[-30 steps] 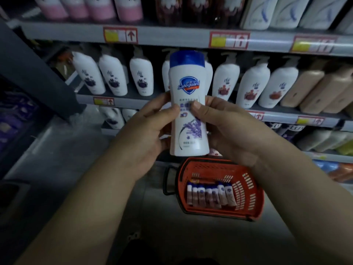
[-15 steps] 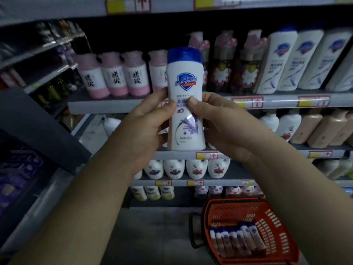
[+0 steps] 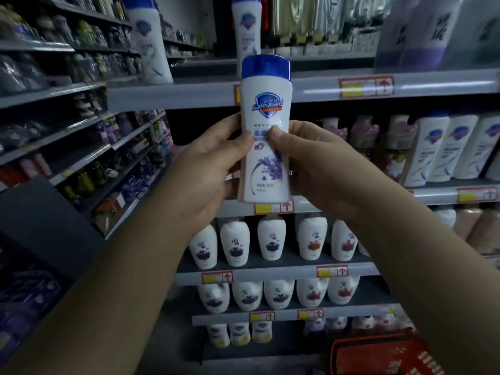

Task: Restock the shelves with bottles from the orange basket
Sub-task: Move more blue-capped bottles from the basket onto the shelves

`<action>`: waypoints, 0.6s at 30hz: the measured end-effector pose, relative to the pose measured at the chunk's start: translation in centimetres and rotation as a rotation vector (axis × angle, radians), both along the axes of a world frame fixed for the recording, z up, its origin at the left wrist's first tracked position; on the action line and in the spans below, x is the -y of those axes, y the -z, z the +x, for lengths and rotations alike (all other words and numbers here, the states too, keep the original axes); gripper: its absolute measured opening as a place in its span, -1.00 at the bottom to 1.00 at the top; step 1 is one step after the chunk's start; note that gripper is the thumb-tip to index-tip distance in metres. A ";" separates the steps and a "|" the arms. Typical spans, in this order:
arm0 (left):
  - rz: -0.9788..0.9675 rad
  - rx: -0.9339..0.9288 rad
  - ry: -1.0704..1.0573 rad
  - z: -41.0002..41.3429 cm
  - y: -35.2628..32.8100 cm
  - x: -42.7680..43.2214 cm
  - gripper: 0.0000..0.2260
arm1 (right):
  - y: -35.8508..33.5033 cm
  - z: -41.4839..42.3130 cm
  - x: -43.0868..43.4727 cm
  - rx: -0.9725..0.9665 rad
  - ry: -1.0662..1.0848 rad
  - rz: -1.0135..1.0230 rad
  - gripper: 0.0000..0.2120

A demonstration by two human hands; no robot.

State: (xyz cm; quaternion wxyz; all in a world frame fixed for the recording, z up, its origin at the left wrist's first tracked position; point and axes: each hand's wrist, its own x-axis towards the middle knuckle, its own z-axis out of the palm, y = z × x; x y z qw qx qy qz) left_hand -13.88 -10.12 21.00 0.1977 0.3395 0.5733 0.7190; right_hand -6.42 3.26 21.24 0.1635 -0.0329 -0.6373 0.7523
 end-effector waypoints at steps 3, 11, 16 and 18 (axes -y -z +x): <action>0.022 -0.027 -0.010 -1.6 -1.5 0.6 -0.65 | -1.6 -1.6 0.5 -0.038 -0.001 0.045 -0.76; 0.125 -0.061 -0.044 -6.0 -4.9 -1.0 -0.66 | -5.7 -6.3 -0.6 -0.105 0.030 0.118 -0.63; 0.160 -0.151 -0.161 -8.9 -8.0 -4.5 -0.70 | -9.0 -9.7 -3.7 -0.182 0.136 0.217 -0.85; 0.147 -0.194 -0.244 -10.4 -9.2 -6.6 -0.75 | -10.2 -11.1 -5.5 -0.208 0.233 0.287 -0.82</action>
